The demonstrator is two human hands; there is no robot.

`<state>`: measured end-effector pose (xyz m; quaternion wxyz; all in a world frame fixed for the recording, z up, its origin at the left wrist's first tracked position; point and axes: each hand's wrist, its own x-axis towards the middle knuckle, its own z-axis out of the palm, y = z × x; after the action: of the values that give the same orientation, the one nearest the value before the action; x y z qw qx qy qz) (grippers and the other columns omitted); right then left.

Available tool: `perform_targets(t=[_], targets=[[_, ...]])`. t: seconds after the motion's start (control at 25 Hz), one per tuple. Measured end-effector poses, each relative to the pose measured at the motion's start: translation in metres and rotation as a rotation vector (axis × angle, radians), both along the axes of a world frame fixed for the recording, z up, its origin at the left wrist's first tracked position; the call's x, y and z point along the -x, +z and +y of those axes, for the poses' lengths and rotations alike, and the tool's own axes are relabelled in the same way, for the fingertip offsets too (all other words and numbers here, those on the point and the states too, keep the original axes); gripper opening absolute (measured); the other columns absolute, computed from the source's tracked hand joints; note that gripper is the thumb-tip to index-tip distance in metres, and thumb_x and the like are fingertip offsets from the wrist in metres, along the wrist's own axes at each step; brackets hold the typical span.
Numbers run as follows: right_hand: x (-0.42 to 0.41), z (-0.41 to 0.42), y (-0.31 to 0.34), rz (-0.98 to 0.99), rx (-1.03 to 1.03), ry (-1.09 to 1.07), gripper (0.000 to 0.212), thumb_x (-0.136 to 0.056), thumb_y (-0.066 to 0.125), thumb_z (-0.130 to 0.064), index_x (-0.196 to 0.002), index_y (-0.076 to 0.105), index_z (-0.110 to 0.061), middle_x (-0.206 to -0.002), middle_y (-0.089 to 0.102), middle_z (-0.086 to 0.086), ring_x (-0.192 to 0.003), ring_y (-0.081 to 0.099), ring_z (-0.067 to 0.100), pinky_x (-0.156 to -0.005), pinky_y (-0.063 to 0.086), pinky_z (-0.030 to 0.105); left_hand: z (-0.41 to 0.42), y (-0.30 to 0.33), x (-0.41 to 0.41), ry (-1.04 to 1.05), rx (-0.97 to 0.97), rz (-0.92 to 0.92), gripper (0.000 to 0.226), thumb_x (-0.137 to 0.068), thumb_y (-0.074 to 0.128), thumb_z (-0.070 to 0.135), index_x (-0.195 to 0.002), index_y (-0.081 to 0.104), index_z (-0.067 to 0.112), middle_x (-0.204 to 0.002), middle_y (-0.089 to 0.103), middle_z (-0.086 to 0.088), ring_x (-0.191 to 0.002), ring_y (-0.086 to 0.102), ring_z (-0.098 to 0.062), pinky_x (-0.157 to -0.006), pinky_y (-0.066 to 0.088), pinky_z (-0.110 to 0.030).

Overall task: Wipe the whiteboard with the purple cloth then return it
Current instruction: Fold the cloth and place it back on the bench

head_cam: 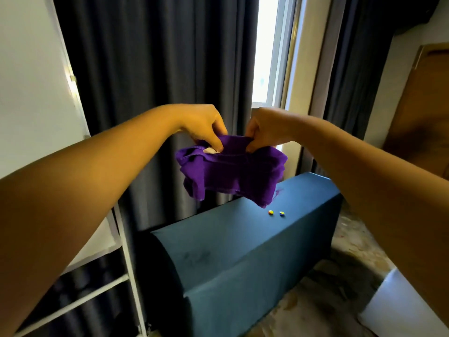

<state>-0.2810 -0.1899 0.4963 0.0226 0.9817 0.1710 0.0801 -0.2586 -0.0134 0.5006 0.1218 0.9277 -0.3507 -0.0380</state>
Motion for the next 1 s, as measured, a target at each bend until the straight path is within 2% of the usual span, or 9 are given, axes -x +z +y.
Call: perform_targets(t=[0.16, 0.28, 0.44, 0.6, 0.72, 0.76, 0.88, 1.0], targets=[[-0.020, -0.005, -0.029, 0.005, 0.016, 0.019, 0.028, -0.081, 0.066, -0.032, -0.100, 0.072, -0.011, -0.096, 0.071, 0.013, -0.087, 0.065, 0.031, -0.081, 0.051, 0.033, -0.004, -0.028, -0.016, 0.022, 0.032, 0.044, 0.035, -0.072, 0.064, 0.001, -0.046, 0.064, 0.025, -0.044, 0.057, 0.016, -0.046, 0.050, 0.002, -0.056, 0.043, -0.019], [-0.053, -0.005, -0.056, 0.035, 0.023, 0.045, 0.028, -0.082, 0.065, -0.031, -0.099, 0.071, -0.010, -0.095, 0.070, 0.012, -0.077, 0.059, 0.024, -0.074, 0.047, 0.029, -0.003, -0.053, -0.045, 0.023, 0.025, 0.077, 0.031, -0.072, 0.065, 0.000, -0.051, 0.066, 0.023, -0.044, 0.057, 0.015, -0.045, 0.048, 0.002, -0.053, 0.041, -0.017], [-0.111, -0.002, -0.087, 0.063, 0.010, 0.082, 0.027, -0.082, 0.064, -0.031, -0.098, 0.072, -0.010, -0.094, 0.070, 0.010, -0.073, 0.055, 0.018, -0.072, 0.044, 0.027, 0.001, -0.085, -0.105, 0.048, 0.035, 0.063, 0.012, -0.073, 0.068, 0.003, -0.079, 0.074, 0.012, -0.050, 0.061, 0.016, -0.051, 0.052, 0.002, -0.057, 0.043, -0.016], [-0.185, 0.002, -0.122, 0.100, 0.009, 0.113, 0.025, -0.081, 0.065, -0.030, -0.094, 0.072, -0.010, -0.092, 0.070, 0.010, -0.072, 0.053, 0.017, -0.065, 0.038, 0.025, 0.005, -0.118, -0.175, 0.059, 0.005, 0.116, 0.015, -0.074, 0.068, 0.005, -0.073, 0.072, 0.020, -0.053, 0.060, 0.017, -0.050, 0.052, 0.003, -0.055, 0.043, -0.013], [-0.234, 0.005, -0.151, 0.149, 0.014, 0.114, 0.023, -0.081, 0.064, -0.031, -0.093, 0.072, -0.012, -0.090, 0.068, 0.007, -0.072, 0.052, 0.017, -0.059, 0.035, 0.023, 0.007, -0.143, -0.220, 0.070, -0.010, 0.145, 0.016, -0.075, 0.069, 0.007, -0.083, 0.073, 0.019, -0.059, 0.059, 0.019, -0.053, 0.053, 0.001, -0.052, 0.039, -0.007], [-0.246, 0.006, -0.160, 0.160, 0.021, 0.116, 0.023, -0.082, 0.064, -0.031, -0.094, 0.072, -0.013, -0.088, 0.067, 0.006, -0.071, 0.052, 0.017, -0.057, 0.034, 0.022, 0.007, -0.152, -0.230, 0.074, -0.012, 0.147, 0.016, -0.075, 0.068, 0.007, -0.083, 0.072, 0.020, -0.057, 0.058, 0.021, -0.051, 0.052, 0.002, -0.049, 0.037, -0.005], [-0.279, 0.008, -0.190, 0.207, 0.024, 0.124, 0.025, -0.081, 0.065, -0.032, -0.095, 0.071, -0.013, -0.079, 0.056, 0.000, -0.070, 0.048, 0.017, -0.051, 0.027, 0.017, 0.007, -0.182, -0.256, 0.095, -0.013, 0.193, 0.029, -0.072, 0.067, 0.006, -0.059, 0.064, 0.032, -0.041, 0.054, 0.022, -0.045, 0.049, 0.001, -0.046, 0.034, -0.008], [-0.308, 0.008, -0.226, 0.248, 0.032, 0.139, 0.026, -0.078, 0.067, -0.032, -0.092, 0.070, -0.011, -0.081, 0.058, 0.004, -0.070, 0.046, 0.018, -0.052, 0.028, 0.024, 0.008, -0.220, -0.277, 0.166, 0.013, 0.248, 0.033, -0.070, 0.067, 0.008, -0.054, 0.060, 0.035, -0.044, 0.051, 0.018, -0.048, 0.045, -0.003, -0.047, 0.034, -0.013]])
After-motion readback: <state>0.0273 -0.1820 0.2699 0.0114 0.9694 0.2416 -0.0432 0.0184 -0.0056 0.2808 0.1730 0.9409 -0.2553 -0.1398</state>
